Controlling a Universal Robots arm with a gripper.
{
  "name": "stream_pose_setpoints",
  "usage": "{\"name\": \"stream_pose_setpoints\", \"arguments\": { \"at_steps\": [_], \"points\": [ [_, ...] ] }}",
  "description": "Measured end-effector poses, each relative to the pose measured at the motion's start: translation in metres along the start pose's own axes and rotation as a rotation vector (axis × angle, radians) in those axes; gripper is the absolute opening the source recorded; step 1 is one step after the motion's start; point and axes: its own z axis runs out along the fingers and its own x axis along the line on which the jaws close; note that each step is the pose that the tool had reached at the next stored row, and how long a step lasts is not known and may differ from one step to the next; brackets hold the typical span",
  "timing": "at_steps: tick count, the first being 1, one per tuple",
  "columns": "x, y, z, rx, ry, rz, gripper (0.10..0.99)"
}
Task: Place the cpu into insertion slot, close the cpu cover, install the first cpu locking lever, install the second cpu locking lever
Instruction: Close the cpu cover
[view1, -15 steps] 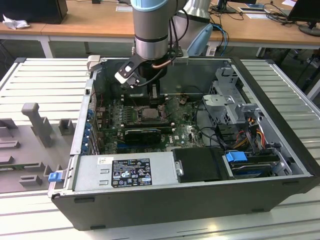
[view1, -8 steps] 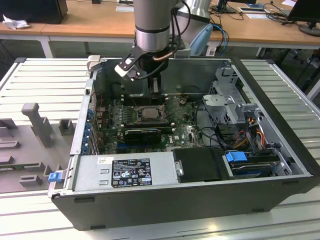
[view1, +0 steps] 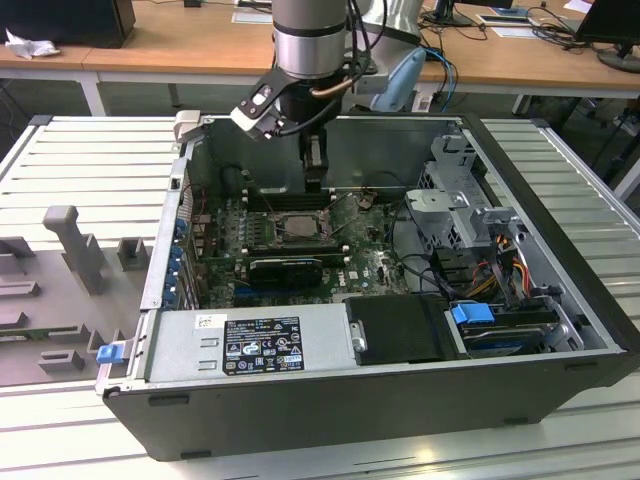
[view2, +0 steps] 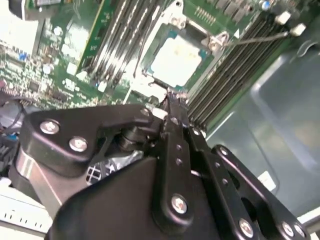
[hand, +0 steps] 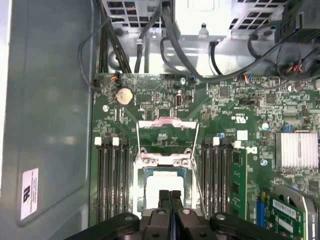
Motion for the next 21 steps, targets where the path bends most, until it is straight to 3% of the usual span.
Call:
{"name": "stream_pose_setpoints", "arguments": {
  "at_steps": [4,6,8,13,21],
  "points": [
    [-0.0049,0.0088,0.0051,0.004,0.0007,0.0,0.106],
    [-0.0052,0.0215,0.0077,0.014,0.0113,0.001,0.106],
    [-0.0052,0.0274,0.0087,0.02,0.0187,0.002,0.106],
    [-0.0053,0.0518,0.012,0.041,0.0258,0.0,0.106],
    [-0.0046,0.0721,0.018,0.045,0.0284,-0.047,0.106]
  ]
}}
